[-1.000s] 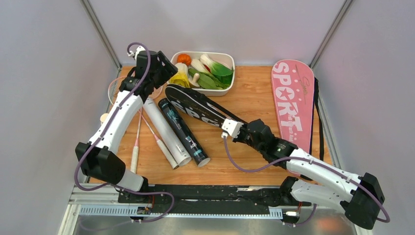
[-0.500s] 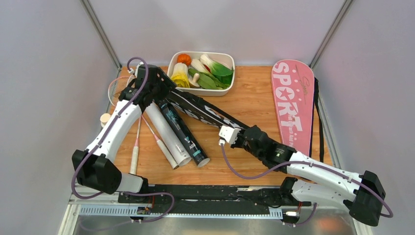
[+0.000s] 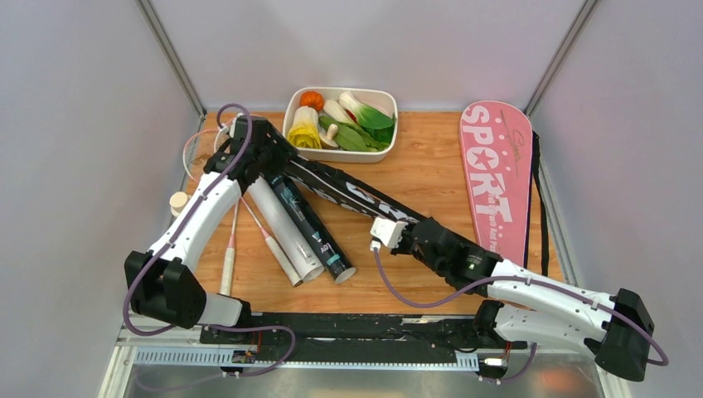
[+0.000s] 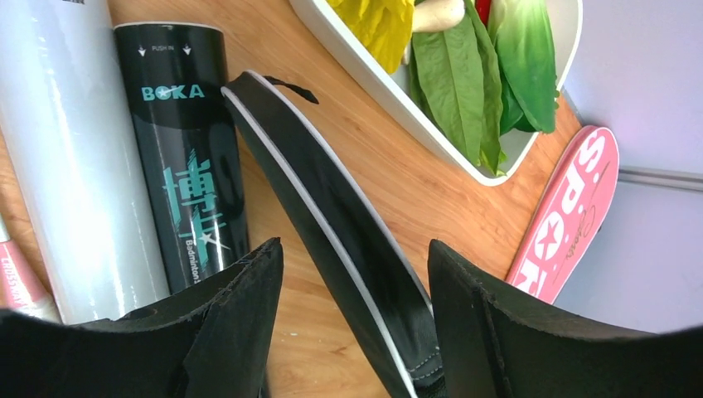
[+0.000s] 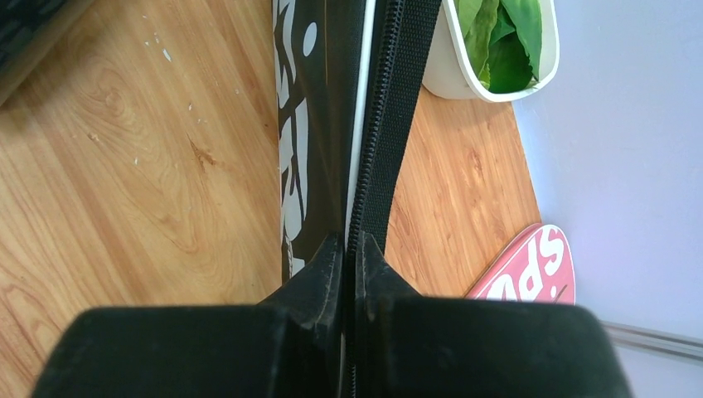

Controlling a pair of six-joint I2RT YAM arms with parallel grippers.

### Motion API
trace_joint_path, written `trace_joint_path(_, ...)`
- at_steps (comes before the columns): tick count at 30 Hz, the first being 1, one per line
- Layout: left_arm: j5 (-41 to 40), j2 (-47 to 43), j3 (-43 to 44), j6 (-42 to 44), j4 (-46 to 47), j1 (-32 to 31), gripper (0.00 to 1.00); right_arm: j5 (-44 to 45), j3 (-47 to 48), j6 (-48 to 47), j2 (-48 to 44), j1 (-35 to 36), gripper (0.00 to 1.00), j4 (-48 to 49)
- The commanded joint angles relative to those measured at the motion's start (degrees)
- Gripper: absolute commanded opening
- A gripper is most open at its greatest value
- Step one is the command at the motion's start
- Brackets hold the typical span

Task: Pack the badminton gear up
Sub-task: Zip the racket bag at the center of the board.

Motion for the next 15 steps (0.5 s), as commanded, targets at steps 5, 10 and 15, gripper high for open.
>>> trace_joint_path(5,2.45,-0.43,-0.44,0.51,1.63,1.88,0.62,2.10,0.64,0.97,-2.80,0.45,0.05,2.02)
trace_joint_path(10,3.81,-1.74,-2.14,0.77,4.48,1.91,0.43,6.91,3.29,-4.77,-1.30,0.48,0.00,4.77)
trace_joint_path(15,6.00,-2.48,-3.42,0.97,7.45,1.93,0.22,9.96,5.56,-10.08,1.14,-0.34,0.00,7.79)
